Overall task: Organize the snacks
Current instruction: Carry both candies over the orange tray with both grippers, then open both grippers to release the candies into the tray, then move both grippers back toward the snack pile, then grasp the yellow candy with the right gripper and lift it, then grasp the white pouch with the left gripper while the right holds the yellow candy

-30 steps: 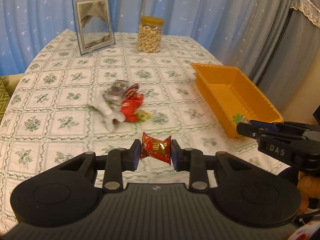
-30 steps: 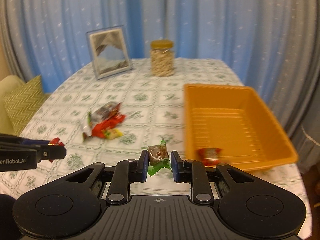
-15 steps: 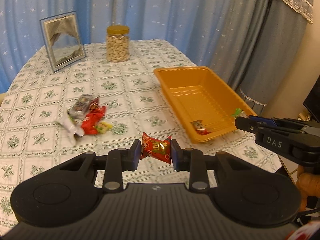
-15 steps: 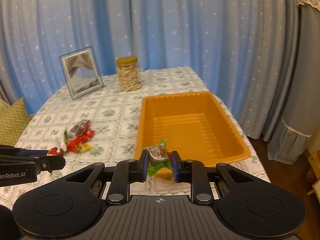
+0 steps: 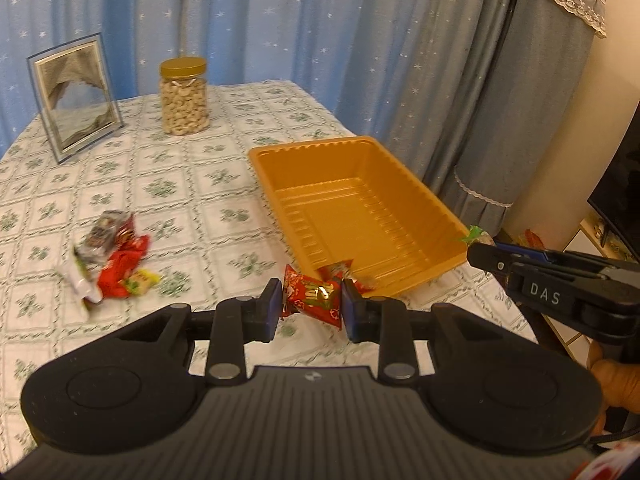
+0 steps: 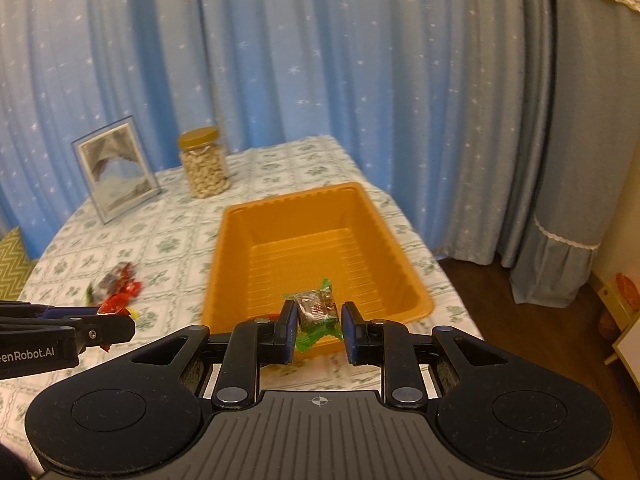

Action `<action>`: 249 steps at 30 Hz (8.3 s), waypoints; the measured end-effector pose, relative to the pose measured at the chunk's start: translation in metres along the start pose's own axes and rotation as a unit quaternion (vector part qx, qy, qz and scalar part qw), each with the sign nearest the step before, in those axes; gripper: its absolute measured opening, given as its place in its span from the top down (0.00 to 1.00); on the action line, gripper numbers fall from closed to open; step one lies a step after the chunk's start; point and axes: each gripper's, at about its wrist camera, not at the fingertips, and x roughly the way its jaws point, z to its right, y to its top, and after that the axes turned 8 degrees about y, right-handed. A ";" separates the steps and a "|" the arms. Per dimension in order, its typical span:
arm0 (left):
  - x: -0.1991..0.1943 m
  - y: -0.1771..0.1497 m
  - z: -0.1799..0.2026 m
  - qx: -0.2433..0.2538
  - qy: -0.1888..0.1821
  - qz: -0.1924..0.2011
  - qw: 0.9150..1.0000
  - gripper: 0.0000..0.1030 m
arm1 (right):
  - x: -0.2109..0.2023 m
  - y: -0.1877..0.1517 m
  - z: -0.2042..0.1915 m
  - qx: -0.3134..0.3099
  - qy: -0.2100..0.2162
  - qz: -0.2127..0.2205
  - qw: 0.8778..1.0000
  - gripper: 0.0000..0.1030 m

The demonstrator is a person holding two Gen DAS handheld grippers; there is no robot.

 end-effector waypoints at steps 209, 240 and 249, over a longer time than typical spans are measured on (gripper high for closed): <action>0.039 -0.057 -0.179 -0.093 0.142 -0.043 0.985 0.97 | 0.123 -0.046 -0.144 -0.112 0.106 -0.079 0.985 0.77; 0.060 -0.063 -0.169 0.019 0.070 -0.085 0.994 0.74 | 0.118 -0.050 -0.133 -0.086 0.103 -0.082 0.988 0.77; 0.022 -0.054 -0.144 -0.049 0.078 -0.047 0.995 0.74 | 0.092 -0.038 -0.128 -0.075 0.103 -0.052 0.990 0.77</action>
